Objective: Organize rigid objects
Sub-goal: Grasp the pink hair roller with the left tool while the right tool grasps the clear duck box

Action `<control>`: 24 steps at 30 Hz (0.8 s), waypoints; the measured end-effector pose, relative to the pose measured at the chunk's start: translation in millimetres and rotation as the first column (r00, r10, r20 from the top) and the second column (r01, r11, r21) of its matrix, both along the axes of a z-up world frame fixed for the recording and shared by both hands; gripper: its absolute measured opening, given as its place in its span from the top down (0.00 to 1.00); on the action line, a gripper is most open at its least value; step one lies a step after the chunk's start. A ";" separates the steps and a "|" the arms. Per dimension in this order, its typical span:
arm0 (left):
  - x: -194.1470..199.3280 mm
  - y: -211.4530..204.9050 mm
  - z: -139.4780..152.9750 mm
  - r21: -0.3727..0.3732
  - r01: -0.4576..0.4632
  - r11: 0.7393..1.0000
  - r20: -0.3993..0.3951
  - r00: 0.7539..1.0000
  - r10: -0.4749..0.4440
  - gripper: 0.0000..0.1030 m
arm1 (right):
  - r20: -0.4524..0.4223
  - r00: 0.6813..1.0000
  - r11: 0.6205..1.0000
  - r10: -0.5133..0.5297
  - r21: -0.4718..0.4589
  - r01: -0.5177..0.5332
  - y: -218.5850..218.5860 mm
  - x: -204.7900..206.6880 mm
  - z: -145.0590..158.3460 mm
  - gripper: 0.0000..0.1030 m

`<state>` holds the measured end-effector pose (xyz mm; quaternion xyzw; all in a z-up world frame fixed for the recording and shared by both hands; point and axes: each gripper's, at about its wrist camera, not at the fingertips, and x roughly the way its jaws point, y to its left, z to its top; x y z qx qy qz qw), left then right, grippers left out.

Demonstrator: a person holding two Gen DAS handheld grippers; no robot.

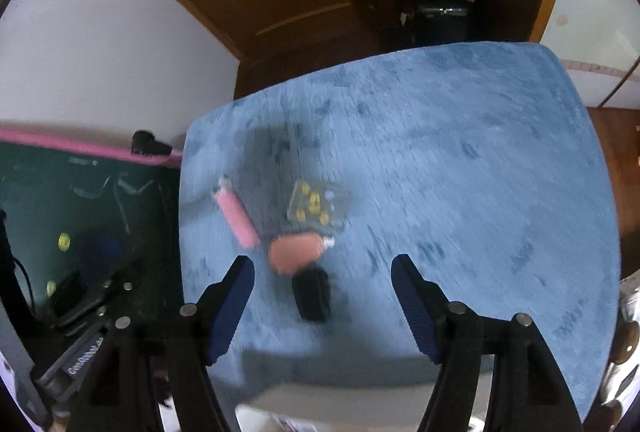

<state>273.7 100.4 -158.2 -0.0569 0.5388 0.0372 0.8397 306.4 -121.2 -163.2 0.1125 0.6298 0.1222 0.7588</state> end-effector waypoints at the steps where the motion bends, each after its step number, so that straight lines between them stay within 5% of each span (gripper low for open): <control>1: 5.9 2.3 -9.8 0.011 -0.017 1.000 -0.004 1.000 0.017 0.25 | -0.007 1.000 1.000 -0.009 -0.005 0.009 5.4 7.3 -6.8 0.30; 8: 34.2 18.8 -85.8 -0.009 -0.145 0.989 -0.083 0.986 0.144 0.25 | -0.079 0.994 0.997 -0.080 -0.011 0.080 34.9 40.6 -63.0 0.30; 24: 47.9 24.1 -141.4 0.013 -0.243 0.970 -0.129 0.961 0.243 0.24 | -0.172 0.969 0.970 -0.179 -0.193 0.146 69.4 63.1 -133.2 0.30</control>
